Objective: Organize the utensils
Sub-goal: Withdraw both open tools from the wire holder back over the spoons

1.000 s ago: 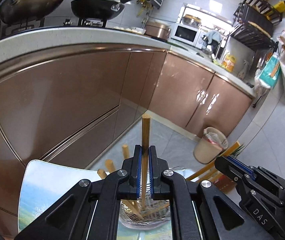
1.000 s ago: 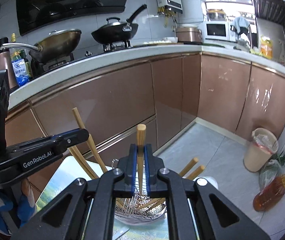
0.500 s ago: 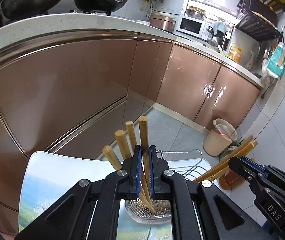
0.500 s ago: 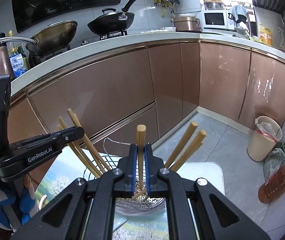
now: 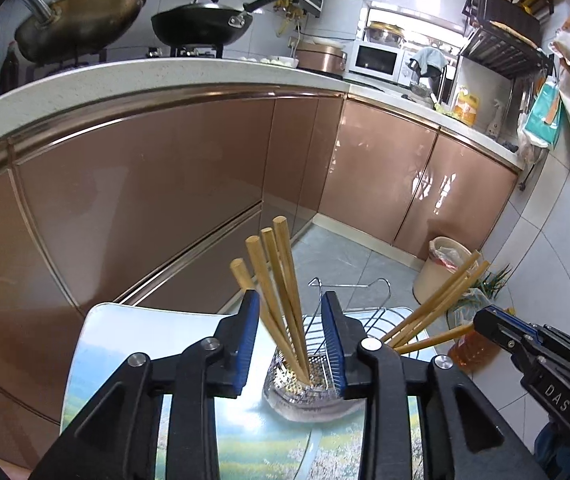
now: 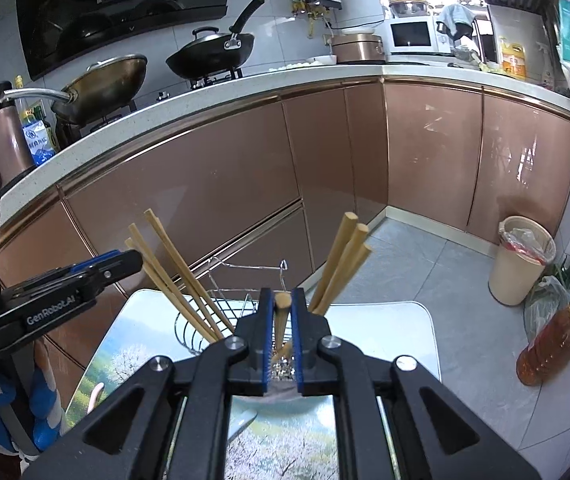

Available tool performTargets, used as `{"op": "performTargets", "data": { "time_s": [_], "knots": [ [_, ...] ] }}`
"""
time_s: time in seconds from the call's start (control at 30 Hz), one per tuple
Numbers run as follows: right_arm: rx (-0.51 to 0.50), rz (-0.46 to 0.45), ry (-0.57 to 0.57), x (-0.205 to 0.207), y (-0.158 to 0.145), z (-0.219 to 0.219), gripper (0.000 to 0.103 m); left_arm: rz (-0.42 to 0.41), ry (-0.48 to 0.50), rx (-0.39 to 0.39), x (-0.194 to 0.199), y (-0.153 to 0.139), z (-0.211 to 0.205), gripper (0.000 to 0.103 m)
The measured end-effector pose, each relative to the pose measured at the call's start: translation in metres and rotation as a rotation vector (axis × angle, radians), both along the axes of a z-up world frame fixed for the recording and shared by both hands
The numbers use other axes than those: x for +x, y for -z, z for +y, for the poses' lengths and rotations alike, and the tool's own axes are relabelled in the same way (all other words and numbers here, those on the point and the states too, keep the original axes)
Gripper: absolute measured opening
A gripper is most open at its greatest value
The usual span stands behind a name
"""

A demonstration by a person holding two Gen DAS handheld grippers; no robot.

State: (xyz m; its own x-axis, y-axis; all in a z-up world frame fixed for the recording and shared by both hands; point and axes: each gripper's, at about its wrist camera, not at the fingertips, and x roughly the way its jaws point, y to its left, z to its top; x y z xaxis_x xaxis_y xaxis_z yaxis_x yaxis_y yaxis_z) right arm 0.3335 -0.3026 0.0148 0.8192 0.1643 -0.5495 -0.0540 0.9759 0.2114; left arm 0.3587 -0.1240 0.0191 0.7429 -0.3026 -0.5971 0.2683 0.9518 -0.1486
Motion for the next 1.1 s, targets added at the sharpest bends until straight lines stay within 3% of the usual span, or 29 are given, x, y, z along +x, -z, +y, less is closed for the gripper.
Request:
{"op": "performTargets", "data": {
  "time_s": [0.23,0.4,0.47,0.53,0.57,1.1],
  "knots": [
    [0.000,-0.025,0.014,-0.036,-0.009,0.003,0.010,-0.033,-0.022,0.018,-0.041,-0.007,0.016,0.050],
    [-0.001,-0.034,0.013,-0.061,-0.012,0.013,0.010,-0.055,-0.046,0.037,-0.071,-0.008,0.025,0.055],
    [-0.005,-0.036,0.012,-0.073,-0.012,0.020,0.013,-0.068,-0.061,0.048,-0.082,-0.009,0.029,0.058],
    [-0.003,-0.040,0.010,-0.083,-0.011,0.025,0.026,-0.081,-0.076,0.059,-0.094,-0.011,0.032,0.060],
    [-0.003,-0.043,0.009,-0.088,-0.010,0.028,0.027,-0.089,-0.081,0.065,-0.102,-0.011,0.034,0.060],
    [0.010,-0.075,0.035,-0.166,-0.002,0.057,0.028,-0.212,-0.170,0.132,-0.194,-0.021,0.058,0.074]
  ]
}}
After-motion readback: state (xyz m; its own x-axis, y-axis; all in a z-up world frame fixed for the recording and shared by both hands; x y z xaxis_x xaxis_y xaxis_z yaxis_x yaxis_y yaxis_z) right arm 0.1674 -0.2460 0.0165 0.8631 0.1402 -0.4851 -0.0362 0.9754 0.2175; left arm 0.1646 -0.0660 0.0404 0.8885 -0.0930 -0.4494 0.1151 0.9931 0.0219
